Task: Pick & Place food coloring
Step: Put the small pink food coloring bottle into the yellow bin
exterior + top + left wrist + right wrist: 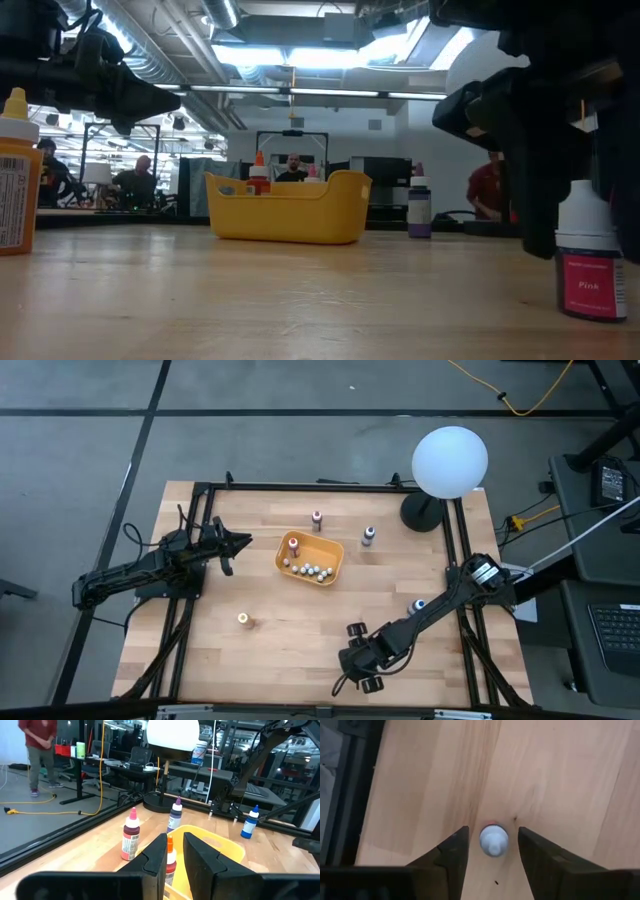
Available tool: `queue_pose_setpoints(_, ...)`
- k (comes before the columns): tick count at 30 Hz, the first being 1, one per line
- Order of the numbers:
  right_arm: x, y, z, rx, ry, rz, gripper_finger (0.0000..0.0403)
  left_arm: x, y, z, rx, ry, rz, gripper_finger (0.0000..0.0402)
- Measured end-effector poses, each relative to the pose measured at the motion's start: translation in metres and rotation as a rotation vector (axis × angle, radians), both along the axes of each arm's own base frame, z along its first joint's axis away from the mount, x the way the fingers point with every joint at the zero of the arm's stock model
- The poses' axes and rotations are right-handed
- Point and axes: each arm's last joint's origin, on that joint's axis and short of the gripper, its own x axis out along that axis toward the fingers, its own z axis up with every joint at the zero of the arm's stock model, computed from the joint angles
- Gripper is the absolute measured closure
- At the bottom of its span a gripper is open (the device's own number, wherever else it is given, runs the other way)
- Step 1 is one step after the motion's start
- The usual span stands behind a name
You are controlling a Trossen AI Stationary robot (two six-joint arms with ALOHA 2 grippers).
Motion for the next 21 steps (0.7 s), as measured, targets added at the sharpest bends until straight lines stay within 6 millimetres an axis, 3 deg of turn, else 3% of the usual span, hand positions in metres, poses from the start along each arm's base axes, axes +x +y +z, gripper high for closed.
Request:
queue_pose_setpoints(5, -0.0001, -0.0001, -0.0001, 0.0, 0.002, -0.002, 0.0259, 0.0, 0.0, 0.0, 0.0, -0.001, 0.0, 0.0341)
queue_pose_setpoints(13, -0.0001, 0.0001, 0.0003, 0.009, 0.004, -0.009, 0.0333, 0.0, 0.0, 0.0001, 0.0, -0.001, 0.0, 0.0344)
queue_pose_setpoints(21, -0.0001, -0.0017, 0.0075, 0.047, 0.015, -0.015, 0.0328, 0.0, 0.0, 0.0001, 0.0, -0.001, 0.0, 0.0341)
